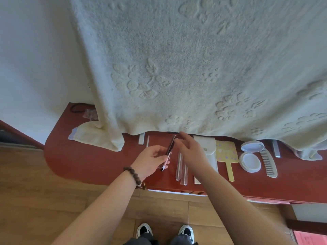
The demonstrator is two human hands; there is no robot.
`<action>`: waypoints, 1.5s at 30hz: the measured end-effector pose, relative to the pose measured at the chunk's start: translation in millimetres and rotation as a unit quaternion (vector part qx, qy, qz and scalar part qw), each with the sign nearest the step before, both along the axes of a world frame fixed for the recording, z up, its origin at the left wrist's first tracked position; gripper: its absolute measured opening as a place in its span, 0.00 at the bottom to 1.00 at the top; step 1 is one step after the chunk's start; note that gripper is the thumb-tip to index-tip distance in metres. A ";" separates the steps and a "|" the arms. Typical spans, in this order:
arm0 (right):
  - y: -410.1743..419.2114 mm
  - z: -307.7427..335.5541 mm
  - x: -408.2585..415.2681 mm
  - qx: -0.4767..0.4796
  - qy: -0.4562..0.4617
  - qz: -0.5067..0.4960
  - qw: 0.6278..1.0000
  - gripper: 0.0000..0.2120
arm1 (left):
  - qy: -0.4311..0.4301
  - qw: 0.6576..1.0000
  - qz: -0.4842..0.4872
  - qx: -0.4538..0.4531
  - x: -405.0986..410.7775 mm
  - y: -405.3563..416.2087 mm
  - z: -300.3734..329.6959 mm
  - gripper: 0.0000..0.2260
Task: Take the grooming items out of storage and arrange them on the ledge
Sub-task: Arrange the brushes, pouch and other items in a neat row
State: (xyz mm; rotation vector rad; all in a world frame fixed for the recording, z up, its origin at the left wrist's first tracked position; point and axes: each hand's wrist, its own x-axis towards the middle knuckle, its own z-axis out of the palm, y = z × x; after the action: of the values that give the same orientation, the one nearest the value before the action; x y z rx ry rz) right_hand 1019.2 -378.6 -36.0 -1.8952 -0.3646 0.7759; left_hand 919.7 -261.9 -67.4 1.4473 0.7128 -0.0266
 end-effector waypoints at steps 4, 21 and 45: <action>0.0 24.9 0.1 0.074 -0.009 0.041 0.996 0.11 | -0.037 0.999 -0.035 -0.010 -10.1 0.5 23.1 0.07; -10.1 74.4 38.4 0.124 -0.027 0.003 0.992 0.08 | 0.043 0.993 0.010 0.105 -28.2 -15.9 12.0 0.04; -0.1 -61.6 25.1 -0.212 -0.302 0.215 0.904 0.23 | 0.166 0.951 0.011 0.261 12.9 -14.6 -37.4 0.18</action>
State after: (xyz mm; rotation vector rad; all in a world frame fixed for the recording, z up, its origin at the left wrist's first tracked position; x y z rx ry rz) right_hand 1044.2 -378.7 -97.6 -2.4995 -1.1057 0.5518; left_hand 932.6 -276.5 -104.8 1.9674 1.0658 -0.0694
